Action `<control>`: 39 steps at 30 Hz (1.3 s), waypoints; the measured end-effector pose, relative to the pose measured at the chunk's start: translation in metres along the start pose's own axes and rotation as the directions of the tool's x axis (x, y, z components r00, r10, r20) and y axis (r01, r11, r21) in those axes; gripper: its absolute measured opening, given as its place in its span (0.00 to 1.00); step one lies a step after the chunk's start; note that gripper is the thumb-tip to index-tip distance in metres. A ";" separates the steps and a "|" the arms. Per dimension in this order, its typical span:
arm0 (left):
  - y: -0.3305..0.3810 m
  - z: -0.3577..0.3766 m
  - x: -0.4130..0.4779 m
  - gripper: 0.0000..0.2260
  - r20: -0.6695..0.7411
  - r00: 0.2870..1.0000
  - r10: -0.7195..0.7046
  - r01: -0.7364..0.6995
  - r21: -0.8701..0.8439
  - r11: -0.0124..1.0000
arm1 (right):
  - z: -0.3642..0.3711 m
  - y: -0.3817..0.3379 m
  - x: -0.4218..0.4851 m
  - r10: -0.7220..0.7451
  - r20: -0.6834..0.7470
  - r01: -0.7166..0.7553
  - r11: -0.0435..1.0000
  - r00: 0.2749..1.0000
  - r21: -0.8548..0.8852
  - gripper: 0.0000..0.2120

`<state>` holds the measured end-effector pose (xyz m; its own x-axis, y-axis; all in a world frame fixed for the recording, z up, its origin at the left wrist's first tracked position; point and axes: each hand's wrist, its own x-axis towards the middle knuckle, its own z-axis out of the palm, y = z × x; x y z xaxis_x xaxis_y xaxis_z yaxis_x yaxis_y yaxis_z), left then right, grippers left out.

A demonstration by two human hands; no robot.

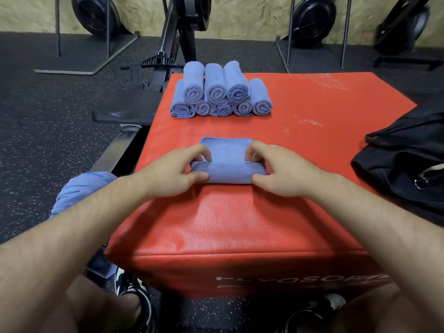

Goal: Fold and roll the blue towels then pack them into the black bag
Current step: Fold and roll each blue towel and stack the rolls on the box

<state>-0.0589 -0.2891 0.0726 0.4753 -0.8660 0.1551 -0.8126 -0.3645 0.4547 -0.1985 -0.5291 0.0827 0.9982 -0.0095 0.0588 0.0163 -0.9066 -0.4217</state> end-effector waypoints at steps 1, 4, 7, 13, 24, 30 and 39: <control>0.000 0.000 0.000 0.11 0.008 1.000 -0.029 0.029 -0.033 0.999 | -0.002 -0.001 0.000 0.021 0.026 -0.021 0.999 0.999 0.026 0.14; -0.004 0.003 0.000 0.08 0.010 1.000 -0.022 0.022 -0.052 0.998 | -0.001 -0.003 0.003 0.055 0.067 -0.061 0.994 0.996 0.094 0.11; -0.008 0.006 0.002 0.08 -0.060 0.998 0.028 -0.029 -0.014 0.999 | 0.005 0.003 0.007 0.025 -0.007 -0.025 0.997 1.000 0.074 0.11; 0.002 0.007 0.014 0.08 -0.186 0.969 0.163 -0.118 0.232 0.965 | 0.007 -0.001 0.011 -0.129 -0.188 0.106 0.986 0.974 -0.128 0.13; -0.007 0.007 0.036 0.25 -0.001 1.000 -0.026 0.025 0.328 0.945 | 0.000 0.003 0.031 -0.013 -0.020 0.008 0.975 1.000 -0.224 0.25; -0.009 -0.007 0.041 0.25 0.177 0.976 -0.128 0.095 0.182 0.979 | -0.013 0.005 0.038 0.087 0.187 -0.095 0.995 0.978 0.037 0.14; -0.007 0.001 0.056 0.13 -0.093 0.977 0.190 -0.161 0.256 0.953 | -0.006 0.016 0.059 -0.075 -0.100 0.077 0.997 0.992 0.010 0.15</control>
<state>-0.0271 -0.3354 0.0778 0.3416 -0.8838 0.3195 -0.9374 -0.2958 0.1839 -0.1396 -0.5470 0.0849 0.9835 0.0166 0.1802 0.0932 -0.9003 -0.4252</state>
